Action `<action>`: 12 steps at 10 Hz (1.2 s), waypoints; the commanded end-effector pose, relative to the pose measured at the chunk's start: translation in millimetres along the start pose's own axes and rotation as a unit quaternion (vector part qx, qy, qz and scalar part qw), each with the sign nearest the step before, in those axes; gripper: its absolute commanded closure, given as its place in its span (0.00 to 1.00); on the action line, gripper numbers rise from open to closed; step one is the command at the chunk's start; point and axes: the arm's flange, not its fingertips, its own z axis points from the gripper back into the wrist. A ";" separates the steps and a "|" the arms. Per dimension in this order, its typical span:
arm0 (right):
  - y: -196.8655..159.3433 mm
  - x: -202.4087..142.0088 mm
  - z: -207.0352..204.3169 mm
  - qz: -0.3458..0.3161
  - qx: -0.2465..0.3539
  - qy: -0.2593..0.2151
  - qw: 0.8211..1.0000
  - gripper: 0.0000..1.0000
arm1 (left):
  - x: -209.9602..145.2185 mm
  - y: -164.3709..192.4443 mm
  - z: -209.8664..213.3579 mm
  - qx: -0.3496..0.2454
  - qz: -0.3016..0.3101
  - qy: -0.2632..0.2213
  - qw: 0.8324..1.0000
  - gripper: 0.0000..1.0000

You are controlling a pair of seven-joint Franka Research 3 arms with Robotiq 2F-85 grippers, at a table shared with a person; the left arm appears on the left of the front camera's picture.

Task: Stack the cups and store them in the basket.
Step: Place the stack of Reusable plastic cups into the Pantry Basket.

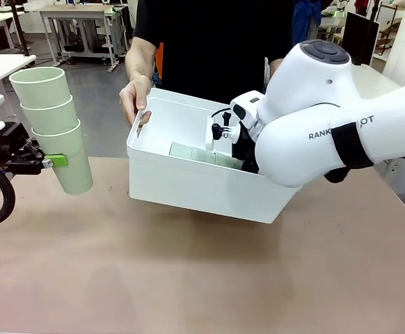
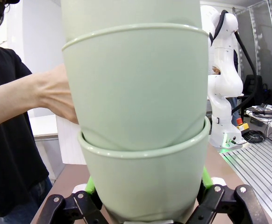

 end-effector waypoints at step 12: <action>-80.8 -87.4 153.7 -0.121 0.050 -0.244 0.961 0.00 | 6.6 -0.1 -0.7 0.000 -0.003 -0.004 1.000 0.10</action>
